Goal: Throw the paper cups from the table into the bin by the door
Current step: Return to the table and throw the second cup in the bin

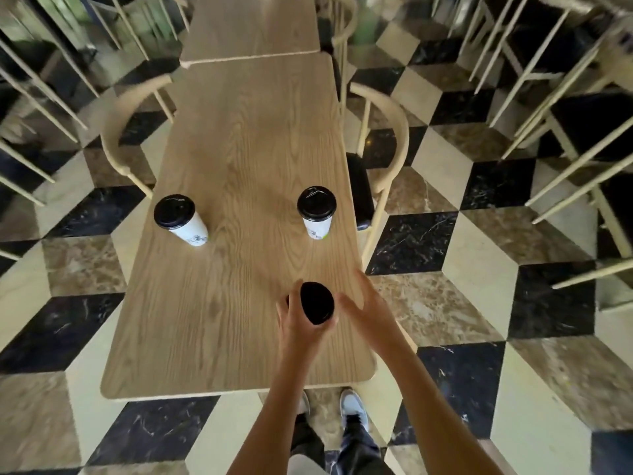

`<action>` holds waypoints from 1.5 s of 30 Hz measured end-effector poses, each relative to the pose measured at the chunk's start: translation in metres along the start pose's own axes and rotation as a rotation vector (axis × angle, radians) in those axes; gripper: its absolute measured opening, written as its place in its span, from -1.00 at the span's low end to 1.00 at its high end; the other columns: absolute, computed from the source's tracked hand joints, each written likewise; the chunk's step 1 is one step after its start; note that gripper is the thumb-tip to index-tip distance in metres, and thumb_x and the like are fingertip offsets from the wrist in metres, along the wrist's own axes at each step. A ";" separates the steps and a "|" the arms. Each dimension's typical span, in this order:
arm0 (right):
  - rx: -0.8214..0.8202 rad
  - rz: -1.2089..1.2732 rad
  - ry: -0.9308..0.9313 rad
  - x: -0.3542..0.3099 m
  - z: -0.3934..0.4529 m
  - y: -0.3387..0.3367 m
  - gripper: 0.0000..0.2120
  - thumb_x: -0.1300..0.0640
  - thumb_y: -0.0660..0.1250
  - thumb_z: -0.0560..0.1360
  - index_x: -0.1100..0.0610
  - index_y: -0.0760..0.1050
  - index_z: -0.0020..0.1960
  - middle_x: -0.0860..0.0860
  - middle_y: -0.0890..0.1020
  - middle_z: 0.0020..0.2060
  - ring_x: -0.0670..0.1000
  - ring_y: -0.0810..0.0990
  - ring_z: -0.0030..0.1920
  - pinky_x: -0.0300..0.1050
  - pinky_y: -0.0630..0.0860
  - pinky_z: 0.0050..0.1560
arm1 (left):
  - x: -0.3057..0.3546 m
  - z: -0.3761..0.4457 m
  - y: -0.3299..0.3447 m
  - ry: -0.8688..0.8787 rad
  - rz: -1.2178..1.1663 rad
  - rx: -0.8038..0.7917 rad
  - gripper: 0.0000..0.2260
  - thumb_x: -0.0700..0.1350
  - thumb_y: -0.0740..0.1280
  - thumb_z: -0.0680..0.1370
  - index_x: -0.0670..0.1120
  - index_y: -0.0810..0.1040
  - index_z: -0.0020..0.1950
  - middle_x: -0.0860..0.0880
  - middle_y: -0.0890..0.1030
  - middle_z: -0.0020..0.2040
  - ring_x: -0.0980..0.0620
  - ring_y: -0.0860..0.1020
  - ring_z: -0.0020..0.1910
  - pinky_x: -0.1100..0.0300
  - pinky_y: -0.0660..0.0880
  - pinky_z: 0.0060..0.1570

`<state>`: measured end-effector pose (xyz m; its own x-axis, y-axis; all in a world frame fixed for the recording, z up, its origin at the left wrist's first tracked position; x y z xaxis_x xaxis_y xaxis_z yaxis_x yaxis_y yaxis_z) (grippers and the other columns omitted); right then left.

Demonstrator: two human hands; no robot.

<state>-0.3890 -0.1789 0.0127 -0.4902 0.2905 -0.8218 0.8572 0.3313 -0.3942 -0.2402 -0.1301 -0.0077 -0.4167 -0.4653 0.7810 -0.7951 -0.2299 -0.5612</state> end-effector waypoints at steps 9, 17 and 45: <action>0.010 0.000 -0.078 -0.008 0.010 -0.012 -0.36 -0.12 0.23 0.56 -0.03 0.10 0.57 -0.02 0.34 0.50 -0.06 0.37 0.40 -0.30 0.25 0.17 | 0.029 0.019 -0.028 -0.042 -0.476 -0.006 -0.35 0.06 0.58 0.28 0.13 0.44 0.32 0.13 0.59 0.18 0.12 0.61 0.17 0.40 0.53 -0.02; 0.155 0.138 -0.197 -0.033 -0.003 -0.057 -0.44 -0.05 0.33 0.55 0.04 0.28 0.49 -0.18 0.51 0.14 -0.13 0.56 0.13 -0.55 0.38 -0.06 | 0.085 0.018 -0.031 -0.061 -0.972 -0.189 -0.55 -0.22 0.49 0.45 -0.02 0.54 0.32 0.04 0.75 0.06 0.02 0.70 0.10 0.10 0.63 0.00; 1.370 0.448 0.057 0.176 -0.443 -0.309 -0.41 0.00 0.37 0.54 0.09 0.27 0.50 0.08 0.52 0.30 0.10 0.57 0.23 0.12 0.54 0.22 | 0.273 -0.371 0.232 0.429 -0.420 -1.341 -0.51 -0.05 0.52 0.43 0.14 0.54 0.34 0.08 0.68 0.24 0.10 0.62 0.26 0.17 0.53 0.21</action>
<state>-0.8102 0.1674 0.1728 -0.1220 0.1832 -0.9755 0.3959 -0.8923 -0.2171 -0.7015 0.0067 0.1771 0.0374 -0.2273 0.9731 -0.5937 0.7783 0.2046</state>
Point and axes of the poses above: each hand's wrist, its own z-axis towards the middle knuckle, its own y-axis out of the palm, x = y × z, the point moved 6 cm from there along z, towards the middle knuckle
